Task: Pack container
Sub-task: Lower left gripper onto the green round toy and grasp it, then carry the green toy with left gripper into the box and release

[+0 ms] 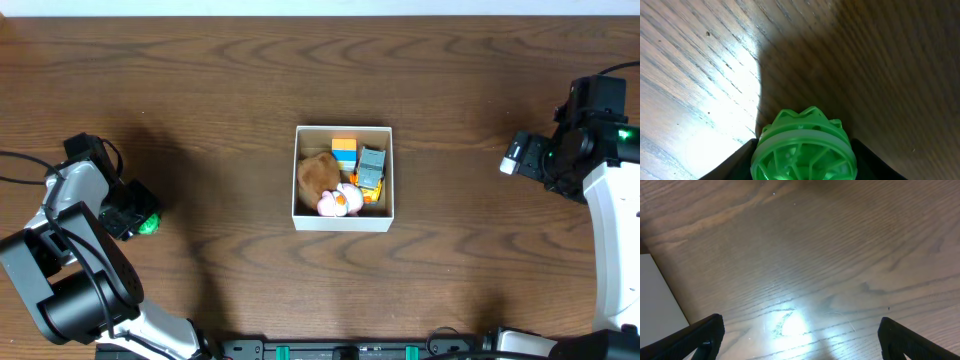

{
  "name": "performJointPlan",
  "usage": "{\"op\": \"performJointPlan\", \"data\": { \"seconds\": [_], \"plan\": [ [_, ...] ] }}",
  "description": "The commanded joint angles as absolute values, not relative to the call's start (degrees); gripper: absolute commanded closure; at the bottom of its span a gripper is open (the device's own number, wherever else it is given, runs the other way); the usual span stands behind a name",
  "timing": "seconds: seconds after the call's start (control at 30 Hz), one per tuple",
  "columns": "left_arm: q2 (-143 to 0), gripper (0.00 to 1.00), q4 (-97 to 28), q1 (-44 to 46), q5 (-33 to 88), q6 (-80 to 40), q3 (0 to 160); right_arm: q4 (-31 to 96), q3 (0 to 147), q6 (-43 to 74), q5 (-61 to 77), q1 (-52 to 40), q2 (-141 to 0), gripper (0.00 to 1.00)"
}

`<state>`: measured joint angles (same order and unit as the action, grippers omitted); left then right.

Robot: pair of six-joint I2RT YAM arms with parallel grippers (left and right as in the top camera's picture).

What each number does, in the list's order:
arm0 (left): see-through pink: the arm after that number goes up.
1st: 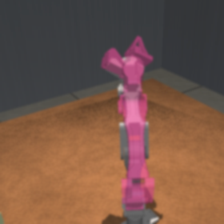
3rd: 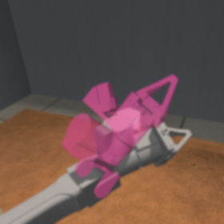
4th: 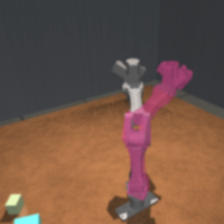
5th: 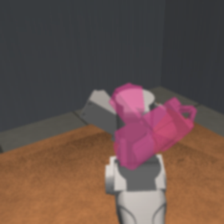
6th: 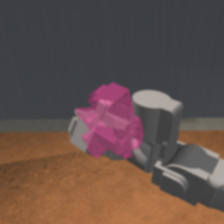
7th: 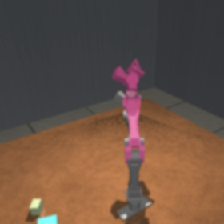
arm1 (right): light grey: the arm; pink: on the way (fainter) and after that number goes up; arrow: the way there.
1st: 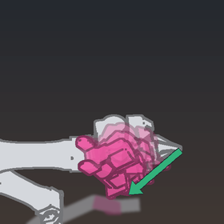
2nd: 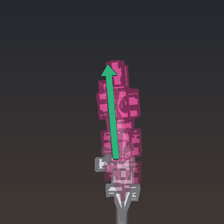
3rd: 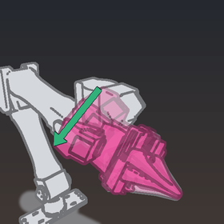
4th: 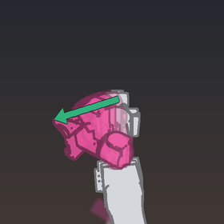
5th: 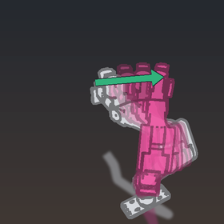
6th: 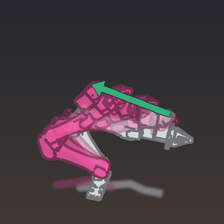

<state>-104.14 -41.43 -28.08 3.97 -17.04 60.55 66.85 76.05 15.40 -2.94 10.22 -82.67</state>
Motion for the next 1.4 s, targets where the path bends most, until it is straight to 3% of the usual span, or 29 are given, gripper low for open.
{"op": "performJointPlan", "data": {
  "seconds": [0.0,0.17,0.37,0.6,0.67,0.87,1.3,1.37],
  "plan": [
    [-104.12,0.63,-41.32,-27.59,4.84,-18.74,61.01,67.0,76.03,14.46,-2.76,10.46,-82.85,0.01],
    [-101.8,0.67,-43.35,-22.83,5.43,-17.96,64.01,66.83,76.03,14.46,-2.76,10.46,-82.85,0.01],
    [-93.67,0.74,-47.03,-10.48,5.41,-15.2,69.54,66.5,76.03,14.46,-2.76,10.46,-82.85,0.01],
    [-82.41,0.82,-47.97,9.39,5.41,-8.47,76.71,66.57,76.03,14.48,-2.76,10.46,-82.85,0.01],
    [-80.97,0.9,-47.18,15.11,5.41,-6.26,76.99,66.52,76.03,14.48,-2.74,10.46,-82.85,0.01],
    [-84.23,0.91,-46.09,29.98,5.39,0.69,76.99,66.43,76.03,14.5,-2.74,10.44,-82.85,0.01],
    [-101.45,0.91,-27.92,33.08,5.39,4.93,76.99,66.67,76.03,14.48,-2.72,10.44,-82.85,0.01],
    [-103.13,0.83,-27.57,33.08,5.39,4.93,76.99,66.67,76.03,14.48,-2.72,10.44,-82.85,0.01]
  ]
}}
